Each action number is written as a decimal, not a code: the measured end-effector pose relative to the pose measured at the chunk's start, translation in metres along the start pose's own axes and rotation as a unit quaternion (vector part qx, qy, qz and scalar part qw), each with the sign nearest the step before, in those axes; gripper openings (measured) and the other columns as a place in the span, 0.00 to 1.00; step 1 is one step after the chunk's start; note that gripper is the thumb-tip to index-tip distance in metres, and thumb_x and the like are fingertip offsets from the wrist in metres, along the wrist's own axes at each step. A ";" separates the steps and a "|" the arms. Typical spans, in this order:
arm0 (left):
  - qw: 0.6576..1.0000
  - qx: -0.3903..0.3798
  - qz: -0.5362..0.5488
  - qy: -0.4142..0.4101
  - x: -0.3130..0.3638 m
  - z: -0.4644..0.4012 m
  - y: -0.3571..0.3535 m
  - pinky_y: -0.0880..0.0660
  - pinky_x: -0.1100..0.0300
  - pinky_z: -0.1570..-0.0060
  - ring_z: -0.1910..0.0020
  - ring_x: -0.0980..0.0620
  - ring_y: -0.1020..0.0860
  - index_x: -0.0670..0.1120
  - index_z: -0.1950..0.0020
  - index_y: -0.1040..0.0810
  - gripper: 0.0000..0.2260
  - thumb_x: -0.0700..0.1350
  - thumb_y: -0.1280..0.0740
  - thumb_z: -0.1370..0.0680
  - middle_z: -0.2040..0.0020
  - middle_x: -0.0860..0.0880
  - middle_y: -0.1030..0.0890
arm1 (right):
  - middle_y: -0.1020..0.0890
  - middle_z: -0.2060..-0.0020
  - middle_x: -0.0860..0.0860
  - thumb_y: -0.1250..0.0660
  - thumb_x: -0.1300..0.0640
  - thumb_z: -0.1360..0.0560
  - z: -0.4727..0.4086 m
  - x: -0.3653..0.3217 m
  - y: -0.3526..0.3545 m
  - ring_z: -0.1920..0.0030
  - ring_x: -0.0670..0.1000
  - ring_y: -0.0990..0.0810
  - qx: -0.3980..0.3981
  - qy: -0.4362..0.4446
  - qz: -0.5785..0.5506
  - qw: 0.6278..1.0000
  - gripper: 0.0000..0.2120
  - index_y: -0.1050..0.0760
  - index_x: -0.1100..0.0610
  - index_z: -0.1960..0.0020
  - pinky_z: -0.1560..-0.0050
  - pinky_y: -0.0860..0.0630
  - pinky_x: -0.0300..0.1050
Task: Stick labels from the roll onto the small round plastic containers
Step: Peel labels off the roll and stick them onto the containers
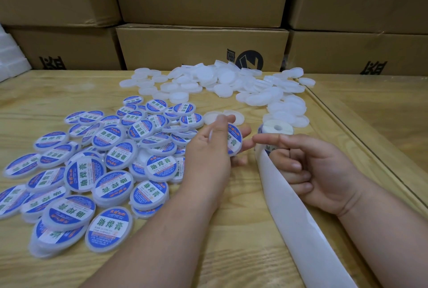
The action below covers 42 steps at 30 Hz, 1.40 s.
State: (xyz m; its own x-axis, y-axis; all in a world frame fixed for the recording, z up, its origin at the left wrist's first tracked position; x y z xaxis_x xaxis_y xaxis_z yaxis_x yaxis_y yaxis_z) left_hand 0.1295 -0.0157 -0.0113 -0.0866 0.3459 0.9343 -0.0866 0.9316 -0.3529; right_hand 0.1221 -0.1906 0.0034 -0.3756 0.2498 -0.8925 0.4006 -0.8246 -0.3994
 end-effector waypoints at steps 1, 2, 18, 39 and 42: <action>1.000 -0.003 -0.004 0.001 0.001 0.000 0.000 0.27 0.63 0.77 0.61 0.49 0.13 0.54 0.45 0.20 0.14 0.58 0.42 0.16 0.54 0.48 0.12 | 0.37 0.73 0.46 0.18 0.44 0.43 0.000 0.000 0.001 0.78 0.42 0.42 0.005 0.003 -0.006 1.000 0.35 0.17 0.56 0.39 0.81 0.44 0.33; 1.000 -0.007 -0.013 -0.004 0.003 0.001 0.000 0.30 0.64 0.79 0.66 0.50 0.15 0.55 0.45 0.21 0.16 0.60 0.45 0.16 0.55 0.47 0.12 | 0.37 0.73 0.46 0.17 0.44 0.44 0.000 0.000 0.001 0.78 0.42 0.42 0.008 0.008 -0.010 1.000 0.37 0.18 0.56 0.38 0.81 0.44 0.34; 0.996 -0.006 0.060 0.068 0.002 -0.005 0.002 0.27 0.64 0.75 0.63 0.51 0.14 0.48 0.42 0.24 0.15 0.56 0.42 0.15 0.51 0.48 0.12 | 0.38 0.73 0.47 0.17 0.47 0.44 -0.003 0.000 0.006 0.77 0.44 0.43 0.050 0.049 -0.035 0.997 0.29 0.16 0.55 0.45 0.81 0.46 0.34; 0.963 0.067 0.246 0.083 0.011 -0.009 0.009 0.24 0.66 0.70 0.54 0.52 0.13 0.48 0.43 0.25 0.12 0.55 0.41 0.15 0.49 0.52 0.13 | 0.38 0.74 0.49 0.38 0.65 0.21 -0.013 0.009 0.011 0.76 0.47 0.45 0.265 0.191 0.100 0.940 0.14 0.18 0.55 0.58 0.74 0.50 0.40; 0.952 0.083 0.281 0.088 0.011 -0.012 0.012 0.23 0.64 0.70 0.56 0.50 0.13 0.49 0.44 0.30 0.11 0.56 0.45 0.14 0.50 0.50 0.12 | 0.38 0.74 0.49 0.38 0.65 0.21 -0.013 0.010 0.011 0.76 0.47 0.44 0.264 0.191 0.106 0.939 0.14 0.17 0.54 0.59 0.74 0.49 0.40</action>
State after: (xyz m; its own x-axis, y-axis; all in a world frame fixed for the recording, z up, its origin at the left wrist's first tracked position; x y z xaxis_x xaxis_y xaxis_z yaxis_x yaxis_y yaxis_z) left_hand 0.1398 0.0006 -0.0051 0.0006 0.8115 0.5844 -0.2315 0.5686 -0.7893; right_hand 0.1336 -0.1911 -0.0122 0.0341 0.1323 -0.9906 -0.0759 -0.9880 -0.1346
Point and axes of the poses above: each hand's wrist, its own z-axis away from the middle knuckle, its own y-axis out of the back of the hand, x = y × z, the point moved 1 cm from there along -z, towards the middle knuckle
